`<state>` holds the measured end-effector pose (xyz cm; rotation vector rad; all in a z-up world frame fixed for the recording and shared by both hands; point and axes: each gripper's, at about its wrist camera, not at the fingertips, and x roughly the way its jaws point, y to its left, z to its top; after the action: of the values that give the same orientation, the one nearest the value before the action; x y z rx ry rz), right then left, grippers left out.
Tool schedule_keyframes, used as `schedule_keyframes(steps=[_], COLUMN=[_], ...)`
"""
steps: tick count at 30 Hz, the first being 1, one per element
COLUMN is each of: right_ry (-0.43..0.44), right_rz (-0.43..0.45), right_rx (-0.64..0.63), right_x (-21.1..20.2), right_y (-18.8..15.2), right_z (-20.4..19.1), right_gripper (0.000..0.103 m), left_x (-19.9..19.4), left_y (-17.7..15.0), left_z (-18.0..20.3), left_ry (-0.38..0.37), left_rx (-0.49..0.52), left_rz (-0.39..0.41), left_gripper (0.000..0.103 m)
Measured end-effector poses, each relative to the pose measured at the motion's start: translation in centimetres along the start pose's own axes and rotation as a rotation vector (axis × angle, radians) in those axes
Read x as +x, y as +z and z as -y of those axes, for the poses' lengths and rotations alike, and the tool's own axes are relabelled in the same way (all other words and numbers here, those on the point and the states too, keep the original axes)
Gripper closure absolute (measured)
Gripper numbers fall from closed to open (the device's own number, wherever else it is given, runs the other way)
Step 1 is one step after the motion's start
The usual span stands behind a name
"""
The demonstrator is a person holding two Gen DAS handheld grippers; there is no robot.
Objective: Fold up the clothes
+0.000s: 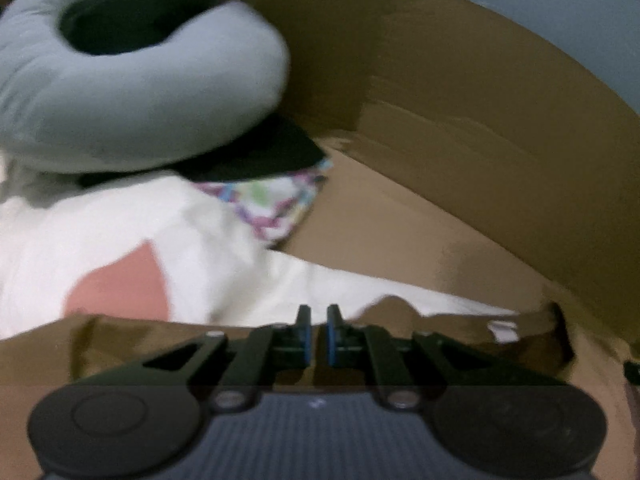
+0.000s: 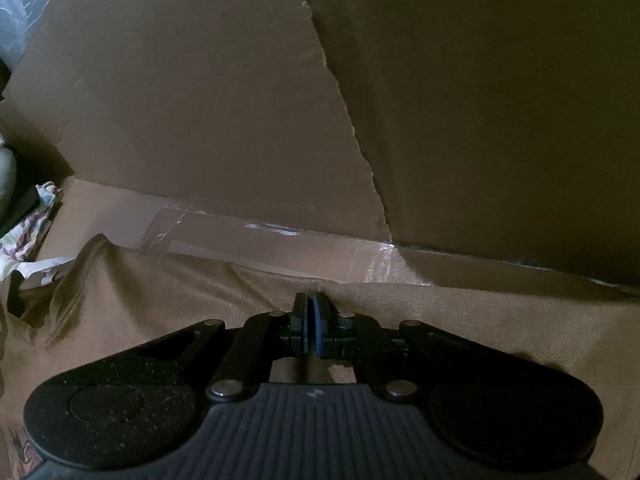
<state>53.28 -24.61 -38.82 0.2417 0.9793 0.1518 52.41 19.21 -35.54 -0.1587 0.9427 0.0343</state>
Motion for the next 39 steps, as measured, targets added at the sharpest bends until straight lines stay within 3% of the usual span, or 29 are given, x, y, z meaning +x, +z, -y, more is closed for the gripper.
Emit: schedule_keyframes(steps=[5,9,14,21,25,27,31,33,39], right_ry=[0.015,0.015,0.136,0.225,0.262,0.262,0.165,0.188,0.146], right_rz=[-0.007,-0.012,0.086,0.077,0.051,0.048,0.084,0.060,0.024], right_rx=[-0.018,-0.063,-0.261,-0.269,-0.265,-0.261,-0.278,-0.251,-0.294], right_x=[0.0,-0.4,-2.2,-0.4,0.8,1.1,2.1,2.9,4.7], right_y=[0.1,0.5,1.0,2.7,3.3,3.2,3.4,3.6,3.6], right_z=[0.2,-0.6,-4.2,-8.6,-10.4,-11.0,-12.0,-12.1,-13.4], right_gripper=[0.097,0.094,0.093,0.065,0.065,0.064,0.064,0.064,0.064], left_x=[0.4,-0.4,-0.7,1.3,1.4,1.5,1.8,1.9,2.1], left_y=[-0.5,-0.3,1.6,1.8,1.3,1.2,0.9,0.7,-0.2], left_z=[1.3,1.5,0.0,-0.4,-0.4,-0.3,-0.3,-0.3,0.1], left_ry=[-0.102,-0.154,-0.105,-0.093,-0.122,-0.128,-0.135,-0.136,-0.134], left_rx=[0.089,0.172,0.189,0.227,0.240,0.252,0.258,0.263,0.322], left_rz=[-0.040,-0.026,0.026,-0.027,-0.031,-0.039,-0.047,-0.052,-0.061], left_gripper=[0.096,0.093,0.092,0.079,0.077,0.077,0.076,0.075,0.068])
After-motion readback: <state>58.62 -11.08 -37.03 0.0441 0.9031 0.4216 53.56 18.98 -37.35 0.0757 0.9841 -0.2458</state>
